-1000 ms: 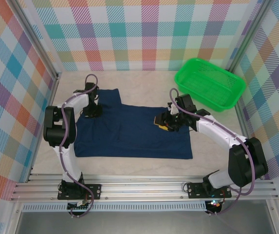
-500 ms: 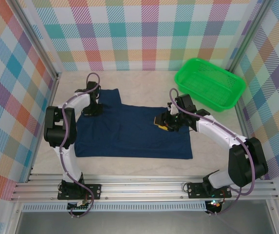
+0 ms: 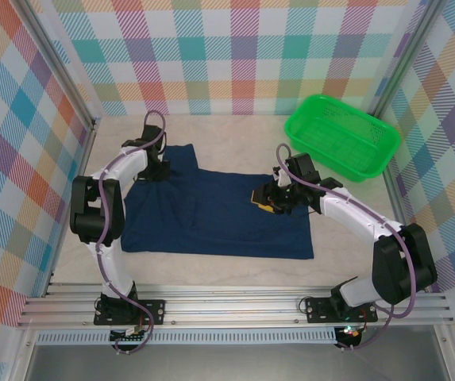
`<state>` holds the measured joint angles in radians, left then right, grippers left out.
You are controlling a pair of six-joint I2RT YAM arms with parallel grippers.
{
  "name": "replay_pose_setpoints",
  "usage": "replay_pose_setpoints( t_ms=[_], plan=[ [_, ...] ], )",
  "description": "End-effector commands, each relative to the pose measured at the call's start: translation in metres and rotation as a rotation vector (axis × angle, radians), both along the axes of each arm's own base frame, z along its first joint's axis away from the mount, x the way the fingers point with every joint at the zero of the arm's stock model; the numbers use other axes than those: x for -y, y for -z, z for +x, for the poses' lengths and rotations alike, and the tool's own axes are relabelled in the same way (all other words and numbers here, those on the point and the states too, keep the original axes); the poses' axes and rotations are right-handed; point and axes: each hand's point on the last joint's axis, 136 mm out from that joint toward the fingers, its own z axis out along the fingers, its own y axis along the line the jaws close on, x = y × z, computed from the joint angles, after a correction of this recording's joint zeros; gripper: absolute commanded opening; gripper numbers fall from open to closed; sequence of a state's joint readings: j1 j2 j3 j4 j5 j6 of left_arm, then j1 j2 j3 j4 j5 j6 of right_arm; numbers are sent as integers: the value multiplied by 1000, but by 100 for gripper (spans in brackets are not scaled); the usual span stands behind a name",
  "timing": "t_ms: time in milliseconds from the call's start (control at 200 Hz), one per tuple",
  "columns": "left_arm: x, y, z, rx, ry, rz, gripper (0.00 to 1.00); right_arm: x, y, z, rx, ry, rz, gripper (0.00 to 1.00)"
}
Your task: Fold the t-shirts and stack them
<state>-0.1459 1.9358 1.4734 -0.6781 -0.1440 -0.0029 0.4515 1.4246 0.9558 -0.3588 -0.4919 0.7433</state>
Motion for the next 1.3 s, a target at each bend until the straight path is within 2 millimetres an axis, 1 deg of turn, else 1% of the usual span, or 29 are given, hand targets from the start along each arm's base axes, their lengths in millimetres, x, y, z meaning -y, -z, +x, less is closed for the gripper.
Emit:
replay_pose_setpoints(
  t_ms=[0, 80, 140, 165, 210, 240, 280, 315, 360, 380, 430, 465, 505, 555, 620, 665, 720, 790, 855, 905, 965, 1015, 1100, 1180, 1225, 1295],
  plan=[
    [2, -11, 6, 20, 22, 24, 0, -6, -4, 1, 9, -23, 18, 40],
    [-4, -5, 3, -14, 2, 58, 0, -5, 0, 0, -2, -21, 6, 40],
    [-12, -3, 0, -32, -34, 97, 0, -1, 4, 0, -14, -8, -21, 41],
    [-15, -3, -2, -35, -47, 109, 5, 2, 6, 0, -16, 0, -37, 41],
    [-21, -7, -4, -33, -83, 138, 17, 8, 10, 0, -21, 23, -71, 41],
    [-28, -12, -6, -29, -122, 167, 27, 13, 13, -1, -29, 41, -98, 42],
    [-38, -22, -10, -17, -177, 206, 41, 26, 20, -2, -44, 92, -157, 44],
    [-43, -30, -14, -8, -220, 224, 46, 39, 26, -2, -60, 144, -209, 45],
    [-46, -40, -20, 6, -265, 215, 48, 57, 33, -5, -87, 212, -267, 46],
    [-45, -43, -24, 8, -280, 205, 48, 67, 37, -7, -104, 253, -296, 46],
    [-43, -49, -34, 9, -329, 167, 48, 83, 44, -11, -140, 313, -321, 44],
    [-40, -49, -45, -3, -367, 123, 46, 96, 51, -15, -177, 361, -339, 42],
    [-33, -45, -58, -24, -409, 63, 44, 105, 57, -19, -209, 393, -348, 41],
    [-25, -36, -76, -56, -471, -12, 40, 113, 63, -24, -243, 418, -368, 39],
    [-15, -16, -100, -117, -549, -109, 32, 120, 71, -30, -287, 443, -396, 36],
    [-11, -3, -113, -154, -596, -155, 29, 124, 78, -33, -316, 461, -404, 34],
    [-10, 11, -123, -176, -645, -191, 24, 127, 88, -34, -346, 486, -400, 33],
    [-11, 28, -130, -207, -690, -224, 23, 127, 99, -32, -373, 511, -379, 33],
    [-19, 41, -135, -242, -728, -213, 22, 130, 110, -33, -410, 529, -392, 31],
    [-26, 47, -137, -256, -743, -194, 20, 136, 117, -34, -433, 540, -429, 30],
    [-34, 50, -139, -249, -746, -150, 20, 145, 124, -34, -447, 556, -476, 30],
    [-40, 52, -141, -243, -740, -110, 20, 151, 126, -33, -448, 571, -496, 31],
    [-49, 59, -146, -253, -738, -58, 21, 165, 123, -32, -444, 615, -531, 34],
    [-51, 65, -151, -261, -738, -50, 21, 174, 121, -32, -451, 657, -528, 35],
    [-50, 64, -151, -250, -737, -60, 22, 176, 121, -31, -456, 673, -511, 35],
    [-46, 57, -148, -222, -731, -94, 22, 172, 116, -24, -431, 666, -472, 36]
  ],
)
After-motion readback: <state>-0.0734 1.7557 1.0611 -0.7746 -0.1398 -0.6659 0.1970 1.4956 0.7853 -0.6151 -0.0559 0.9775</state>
